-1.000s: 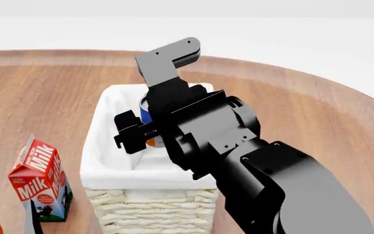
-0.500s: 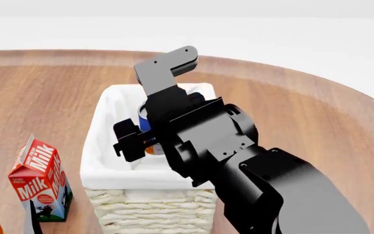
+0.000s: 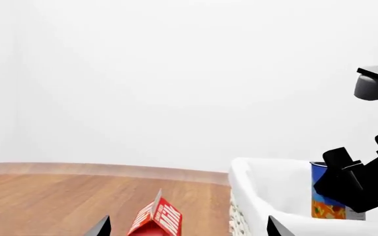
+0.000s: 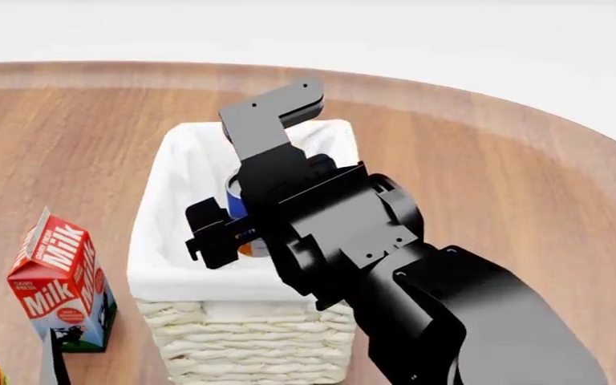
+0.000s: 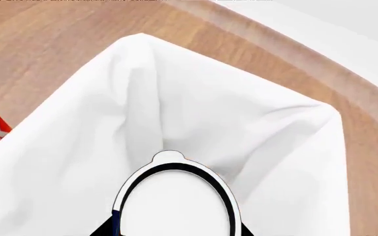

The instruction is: Pick up the alphabet soup, and put it in the basket.

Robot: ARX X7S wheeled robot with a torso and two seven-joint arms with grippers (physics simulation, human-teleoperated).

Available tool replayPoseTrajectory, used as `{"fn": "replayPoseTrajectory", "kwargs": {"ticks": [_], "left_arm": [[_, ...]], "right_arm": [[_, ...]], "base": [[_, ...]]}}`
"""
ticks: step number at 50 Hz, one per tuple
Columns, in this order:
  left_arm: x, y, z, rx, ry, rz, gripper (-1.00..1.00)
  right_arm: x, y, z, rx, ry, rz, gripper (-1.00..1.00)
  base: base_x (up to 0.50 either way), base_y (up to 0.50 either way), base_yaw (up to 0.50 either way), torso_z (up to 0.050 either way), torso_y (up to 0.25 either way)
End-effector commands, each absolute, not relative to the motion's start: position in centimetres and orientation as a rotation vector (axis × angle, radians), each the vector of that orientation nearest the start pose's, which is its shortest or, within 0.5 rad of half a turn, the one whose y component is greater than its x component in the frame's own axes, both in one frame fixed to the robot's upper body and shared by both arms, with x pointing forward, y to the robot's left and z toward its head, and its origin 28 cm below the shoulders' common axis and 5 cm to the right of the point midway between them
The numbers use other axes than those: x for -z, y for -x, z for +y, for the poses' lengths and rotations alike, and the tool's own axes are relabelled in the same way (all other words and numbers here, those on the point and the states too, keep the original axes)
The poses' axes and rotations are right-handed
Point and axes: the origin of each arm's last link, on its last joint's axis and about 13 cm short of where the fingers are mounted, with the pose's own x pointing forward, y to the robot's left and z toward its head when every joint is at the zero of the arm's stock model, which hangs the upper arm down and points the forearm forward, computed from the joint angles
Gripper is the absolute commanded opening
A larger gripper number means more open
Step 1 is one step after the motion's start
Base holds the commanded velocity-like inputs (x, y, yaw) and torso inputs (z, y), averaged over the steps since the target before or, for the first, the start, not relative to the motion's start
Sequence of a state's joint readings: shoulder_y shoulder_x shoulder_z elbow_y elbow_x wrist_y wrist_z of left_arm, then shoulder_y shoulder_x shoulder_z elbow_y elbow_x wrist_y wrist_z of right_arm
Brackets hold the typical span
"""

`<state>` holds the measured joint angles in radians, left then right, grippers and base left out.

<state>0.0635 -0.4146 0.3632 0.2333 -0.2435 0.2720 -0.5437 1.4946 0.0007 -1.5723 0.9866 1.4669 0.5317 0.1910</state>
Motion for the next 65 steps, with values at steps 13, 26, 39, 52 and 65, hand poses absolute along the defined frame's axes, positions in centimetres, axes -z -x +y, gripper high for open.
{"fn": "replayPoseTrajectory", "kwargs": {"ticks": [13, 26, 39, 52, 65], "left_arm": [[-5.47, -18.59, 21.58, -0.092, 0.044, -0.313, 1.0], [-5.67, -18.42, 21.51, -0.093, 0.038, -0.328, 1.0], [-5.54, -18.53, 21.49, -0.091, 0.039, -0.325, 1.0], [-5.53, -18.65, 21.34, -0.102, -0.002, -0.314, 1.0], [-5.64, -18.48, 21.46, -0.087, 0.046, -0.338, 1.0]], "right_arm": [[-20.53, -39.71, -0.89, -0.373, 0.317, 0.491, -1.0], [-20.54, -39.68, -0.78, -0.379, 0.318, 0.486, -1.0], [-20.51, -39.69, -0.75, -0.384, 0.313, 0.482, -1.0], [-20.36, -39.73, -0.85, -0.383, 0.317, 0.482, -1.0], [-20.7, -39.97, -0.92, -0.359, 0.306, 0.451, -1.0]], "base": [[0.0, 0.0, 0.0, 0.0, 0.0], [0.0, 0.0, 0.0, 0.0, -0.027], [0.0, 0.0, 0.0, 0.0, 0.0], [0.0, 0.0, 0.0, 0.0, 0.0], [0.0, 0.0, 0.0, 0.0, 0.0]]}}
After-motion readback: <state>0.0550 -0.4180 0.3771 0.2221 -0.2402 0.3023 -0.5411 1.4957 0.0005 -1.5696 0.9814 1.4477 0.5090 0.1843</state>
